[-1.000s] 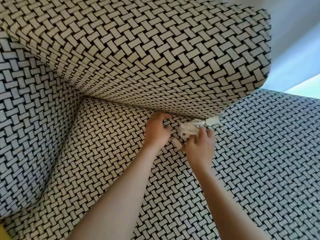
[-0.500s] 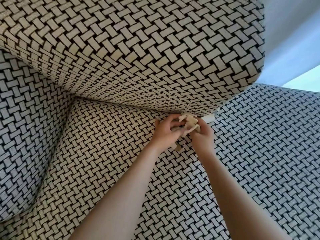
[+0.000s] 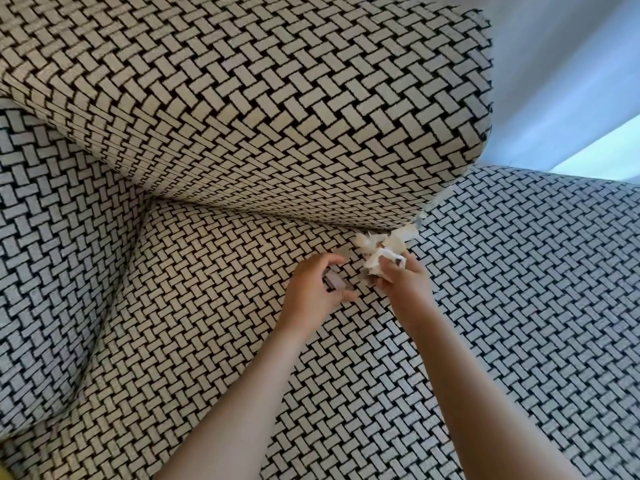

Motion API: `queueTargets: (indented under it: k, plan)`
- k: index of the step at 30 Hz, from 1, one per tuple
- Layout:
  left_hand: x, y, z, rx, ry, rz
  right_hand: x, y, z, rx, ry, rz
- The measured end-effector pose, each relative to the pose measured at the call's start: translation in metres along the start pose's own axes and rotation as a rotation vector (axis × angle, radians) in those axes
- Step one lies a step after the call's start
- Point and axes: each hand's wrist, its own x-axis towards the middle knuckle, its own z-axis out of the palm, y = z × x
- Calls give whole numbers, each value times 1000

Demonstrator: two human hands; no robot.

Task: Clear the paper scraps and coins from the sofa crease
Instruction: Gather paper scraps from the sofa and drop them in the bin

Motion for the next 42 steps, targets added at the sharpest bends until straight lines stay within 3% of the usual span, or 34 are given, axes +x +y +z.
queueTargets:
  k: [2,7,10,12,14,18,21,23,28,31,37,42]
  plan:
    - [-2,-1,5,117,17,83,-1,-2,-1,19,17,25]
    - [-2,-5,14,43,-33,51,-3,-6,-6,-30,48,122]
    - [5,3,11,-222,32,-208,-7,-9,-4,75,-1,182]
    - [11,13,7,-571,14,-436,-11,-14,2,153,7,206]
    - [13,22,5,-764,-48,-550,-18,-19,10,141,39,218]
    - [6,38,5,-966,-227,-571,-27,-11,28,-251,12,108]
    - [4,41,3,-1124,-258,-570,-27,3,35,-703,16,-170]
    - [5,38,2,-1141,-222,-598,-27,8,36,-785,22,-274]
    - [4,24,-2,-965,-113,-691,-27,17,38,-961,-21,-297]
    - [6,20,-4,-986,-33,-727,-27,18,38,-807,-57,-207]
    - [10,21,-3,-1053,23,-664,-27,5,45,-55,-83,60]
    - [7,17,-3,-1171,31,-719,-32,16,43,89,-80,71]
